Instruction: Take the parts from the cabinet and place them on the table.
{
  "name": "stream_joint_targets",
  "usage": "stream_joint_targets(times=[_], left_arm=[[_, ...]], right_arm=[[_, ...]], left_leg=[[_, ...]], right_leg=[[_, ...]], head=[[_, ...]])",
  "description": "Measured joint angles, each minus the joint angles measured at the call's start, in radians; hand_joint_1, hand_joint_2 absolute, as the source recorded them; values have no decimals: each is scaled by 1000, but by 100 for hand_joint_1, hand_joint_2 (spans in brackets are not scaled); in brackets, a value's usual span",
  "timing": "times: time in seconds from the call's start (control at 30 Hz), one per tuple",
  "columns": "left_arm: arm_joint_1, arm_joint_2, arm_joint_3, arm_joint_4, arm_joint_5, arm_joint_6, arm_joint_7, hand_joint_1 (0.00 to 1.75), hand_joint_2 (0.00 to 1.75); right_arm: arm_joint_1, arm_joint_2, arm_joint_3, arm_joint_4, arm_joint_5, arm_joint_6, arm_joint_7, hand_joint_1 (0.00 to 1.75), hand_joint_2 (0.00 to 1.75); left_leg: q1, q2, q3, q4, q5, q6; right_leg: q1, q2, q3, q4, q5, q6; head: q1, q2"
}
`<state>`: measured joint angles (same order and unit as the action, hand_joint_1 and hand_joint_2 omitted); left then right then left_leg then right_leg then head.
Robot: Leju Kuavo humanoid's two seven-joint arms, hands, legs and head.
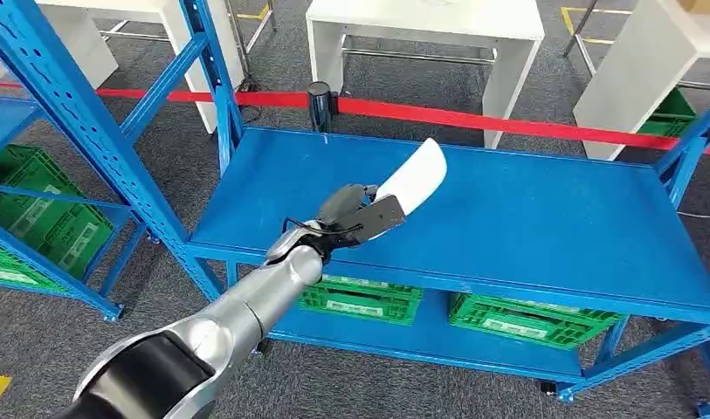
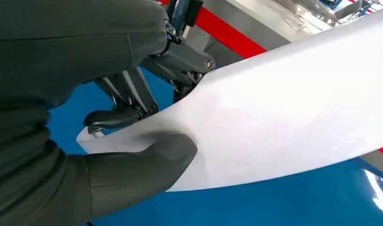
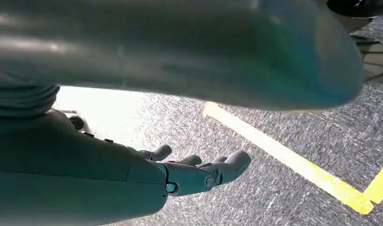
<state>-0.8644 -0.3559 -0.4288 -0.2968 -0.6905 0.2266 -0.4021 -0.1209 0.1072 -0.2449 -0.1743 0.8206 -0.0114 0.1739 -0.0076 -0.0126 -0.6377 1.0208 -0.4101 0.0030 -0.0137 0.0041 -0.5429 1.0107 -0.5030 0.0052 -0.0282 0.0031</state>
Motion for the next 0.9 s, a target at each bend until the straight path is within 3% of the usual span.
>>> stream_joint_targets(times=[0.33,0.63,0.9], left_arm=[[2,2,0,0,43,5,-14,175,175],[3,2,4,-18,140,8,-105,175,175],[18,1,6,-46,265,-31,-231,175,175]], right_arm=[[0,-2,-8,0,-1,1,3,0,0],[0,-6,-17,0,0,1,3,0,0],[6,-6,-24,0,0,0,-1,0,0]], left_leg=[[0,0,0,0,0,0],[0,0,0,0,0,0],[0,0,0,0,0,0]], right_leg=[[0,0,0,0,0,0],[0,0,0,0,0,0],[0,0,0,0,0,0]], head=[[0,0],[0,0],[0,0]])
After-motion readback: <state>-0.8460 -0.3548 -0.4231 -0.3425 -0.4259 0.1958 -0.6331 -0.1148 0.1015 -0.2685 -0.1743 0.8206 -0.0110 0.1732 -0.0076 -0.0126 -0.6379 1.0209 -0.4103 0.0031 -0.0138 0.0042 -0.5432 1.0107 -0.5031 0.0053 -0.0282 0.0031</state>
